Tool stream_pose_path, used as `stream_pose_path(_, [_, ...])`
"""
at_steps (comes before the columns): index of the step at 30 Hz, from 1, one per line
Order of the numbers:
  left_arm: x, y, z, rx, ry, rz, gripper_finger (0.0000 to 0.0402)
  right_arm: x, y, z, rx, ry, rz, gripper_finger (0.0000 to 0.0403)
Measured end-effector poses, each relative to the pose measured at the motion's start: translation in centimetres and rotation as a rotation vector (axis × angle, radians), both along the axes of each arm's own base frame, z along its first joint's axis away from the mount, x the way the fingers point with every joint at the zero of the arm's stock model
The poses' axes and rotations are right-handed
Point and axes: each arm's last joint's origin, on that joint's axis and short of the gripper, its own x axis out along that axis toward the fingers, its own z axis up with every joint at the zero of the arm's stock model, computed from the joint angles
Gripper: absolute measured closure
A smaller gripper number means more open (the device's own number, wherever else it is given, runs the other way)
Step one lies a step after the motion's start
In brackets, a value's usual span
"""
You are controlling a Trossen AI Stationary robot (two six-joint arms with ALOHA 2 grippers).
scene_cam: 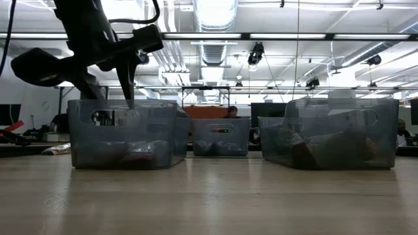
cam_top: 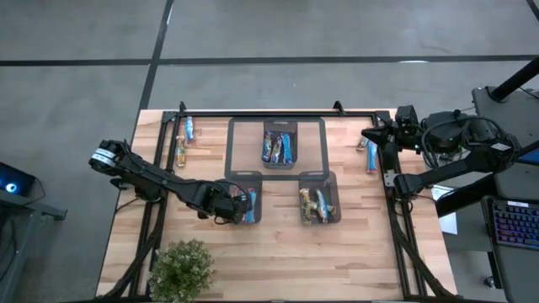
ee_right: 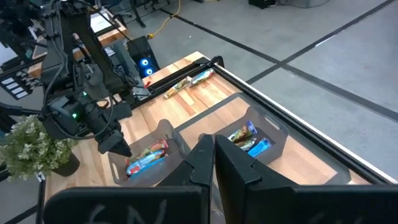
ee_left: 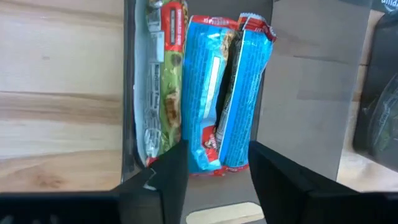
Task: Pick and place Granola Bars by type
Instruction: Put the orange granola bar into the bottom right black bin
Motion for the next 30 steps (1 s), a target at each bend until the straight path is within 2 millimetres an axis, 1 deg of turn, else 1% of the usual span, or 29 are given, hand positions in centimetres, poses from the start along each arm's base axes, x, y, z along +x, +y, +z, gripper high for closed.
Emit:
stream_pose_path(5, [0.0, -0.03, -0.01, -0.015, 0.006, -0.008, 0.0235, 0.0, 0.0, 0.0, -0.001, 0.0, -0.001, 0.0394])
stream_pose_path(25, [0.04, -0.08, 0.0, -0.012, 0.008, -0.049, 0.0234, 0.0, 0.0, 0.0, -0.001, 0.001, -0.001, 0.0394])
stream_pose_path(28, [0.04, -0.08, 0.0, -0.012, 0.008, -0.049, 0.024, 0.0, 0.0, 0.0, -0.001, 0.001, -0.001, 0.0394])
stream_pose_path(30, [0.04, -0.11, 0.0, -0.018, 0.01, -0.053, 0.0254, 0.0, 0.0, 0.0, -0.001, 0.001, -0.001, 0.0394])
